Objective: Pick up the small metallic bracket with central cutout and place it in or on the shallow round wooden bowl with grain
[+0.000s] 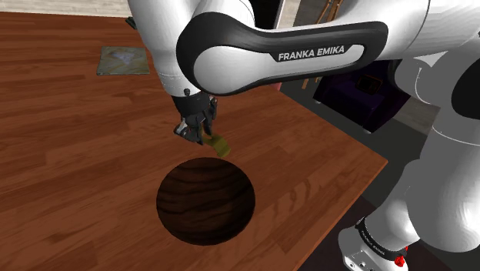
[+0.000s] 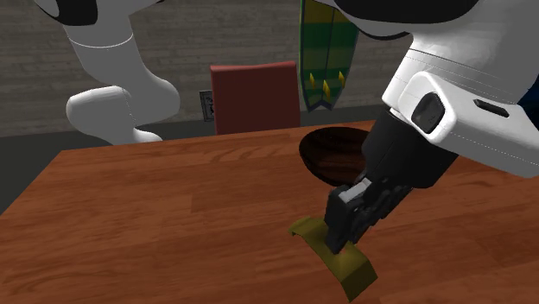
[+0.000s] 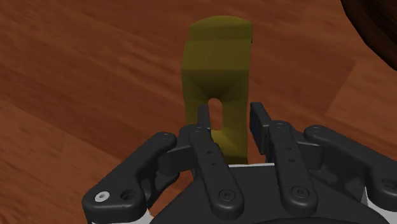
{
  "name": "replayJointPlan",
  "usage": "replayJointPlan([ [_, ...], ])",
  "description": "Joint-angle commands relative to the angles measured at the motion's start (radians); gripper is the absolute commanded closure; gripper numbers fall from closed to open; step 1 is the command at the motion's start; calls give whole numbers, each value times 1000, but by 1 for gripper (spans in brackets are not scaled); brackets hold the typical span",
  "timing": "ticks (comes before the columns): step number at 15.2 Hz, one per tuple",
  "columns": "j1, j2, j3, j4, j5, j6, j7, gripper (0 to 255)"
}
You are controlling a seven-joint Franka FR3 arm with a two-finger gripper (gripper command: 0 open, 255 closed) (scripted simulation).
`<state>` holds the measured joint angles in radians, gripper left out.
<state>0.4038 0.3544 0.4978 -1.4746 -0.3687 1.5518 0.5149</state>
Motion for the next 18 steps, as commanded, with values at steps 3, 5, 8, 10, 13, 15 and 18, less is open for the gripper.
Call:
replayJointPlan([
  [3,0,0,0,0,0,0,0,255],
  [5,0,1,0,1,0,-1,0,255],
  [8,0,-1,0,-1,0,1,0,255],
  [10,-59,-80,10,-93,61,75,-68,0],
  [13,-160,-222,9,-262,195,215,-228,0],
  [15,-160,-222,5,-288,194,242,-228,0],
  [18,-162,-220,2,-326,191,281,-225,0],
])
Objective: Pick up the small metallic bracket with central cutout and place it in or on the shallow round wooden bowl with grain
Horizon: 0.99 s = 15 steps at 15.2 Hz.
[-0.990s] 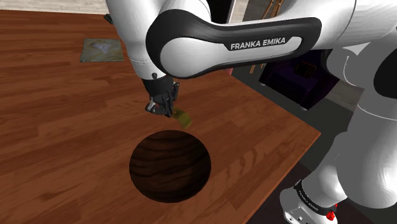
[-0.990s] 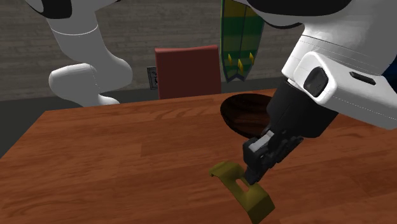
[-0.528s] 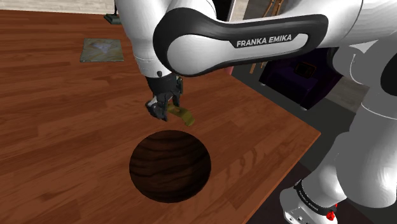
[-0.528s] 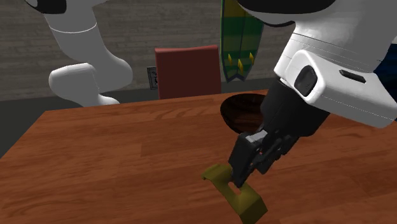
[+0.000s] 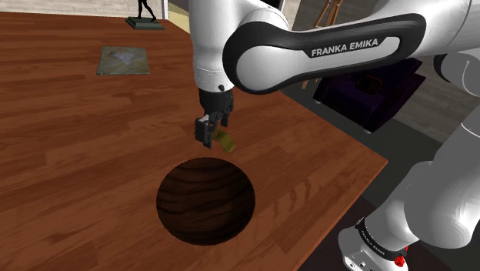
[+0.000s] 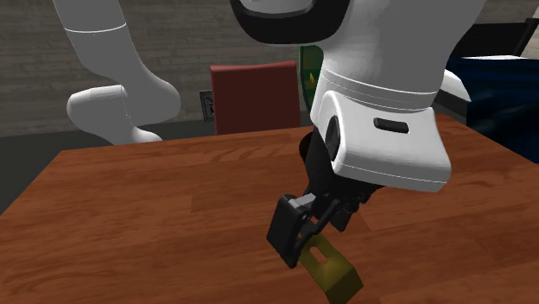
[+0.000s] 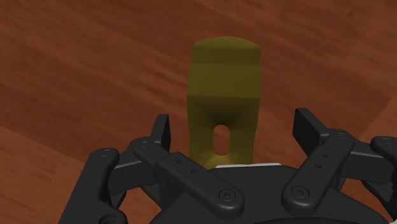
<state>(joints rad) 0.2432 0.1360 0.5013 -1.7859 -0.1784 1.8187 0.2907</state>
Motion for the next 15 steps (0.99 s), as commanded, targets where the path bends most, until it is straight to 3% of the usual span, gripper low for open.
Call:
replayJointPlan([
  [1,-3,0,-2,-26,-1,27,0,0],
  [10,-3,0,-2,-33,-1,35,0,0],
  [11,-3,0,-2,-33,-1,35,0,255],
  [15,-3,0,-2,-34,-1,35,0,255],
])
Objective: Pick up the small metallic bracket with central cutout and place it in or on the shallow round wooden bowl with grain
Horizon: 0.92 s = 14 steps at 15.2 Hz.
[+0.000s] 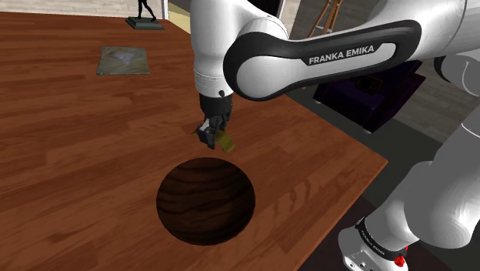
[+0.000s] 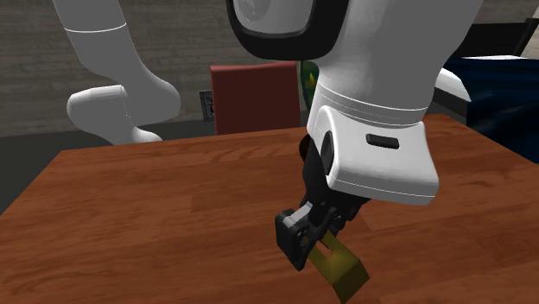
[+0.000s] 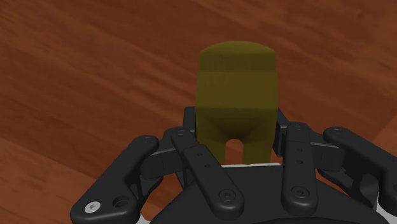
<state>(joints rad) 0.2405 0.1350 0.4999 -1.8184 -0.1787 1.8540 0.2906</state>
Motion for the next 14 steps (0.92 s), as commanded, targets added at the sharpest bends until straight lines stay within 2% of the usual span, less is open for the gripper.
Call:
replayJointPlan([
  [1,-1,0,-1,-1,-1,-1,0,255],
  [5,0,2,-1,-1,-1,0,0,255],
  [14,0,-16,2,101,12,-115,-18,255],
])
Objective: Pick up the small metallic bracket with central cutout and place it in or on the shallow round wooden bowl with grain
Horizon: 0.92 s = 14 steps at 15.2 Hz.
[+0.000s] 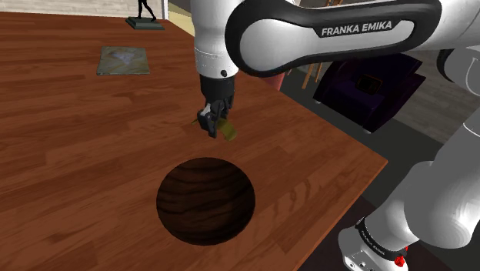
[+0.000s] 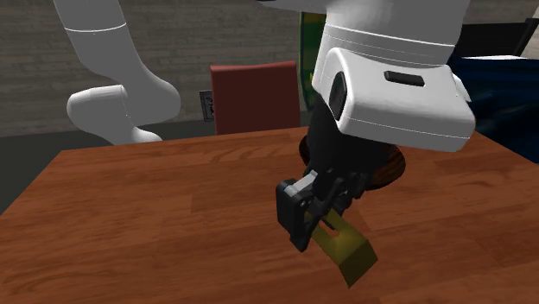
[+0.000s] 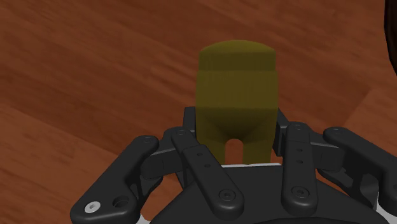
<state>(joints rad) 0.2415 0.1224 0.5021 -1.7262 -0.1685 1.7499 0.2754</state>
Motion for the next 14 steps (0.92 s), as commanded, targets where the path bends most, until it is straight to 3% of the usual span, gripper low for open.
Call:
replayJointPlan([
  [1,0,-4,0,21,3,-24,-4,255],
  [14,10,10,6,206,-2,-196,-17,255],
])
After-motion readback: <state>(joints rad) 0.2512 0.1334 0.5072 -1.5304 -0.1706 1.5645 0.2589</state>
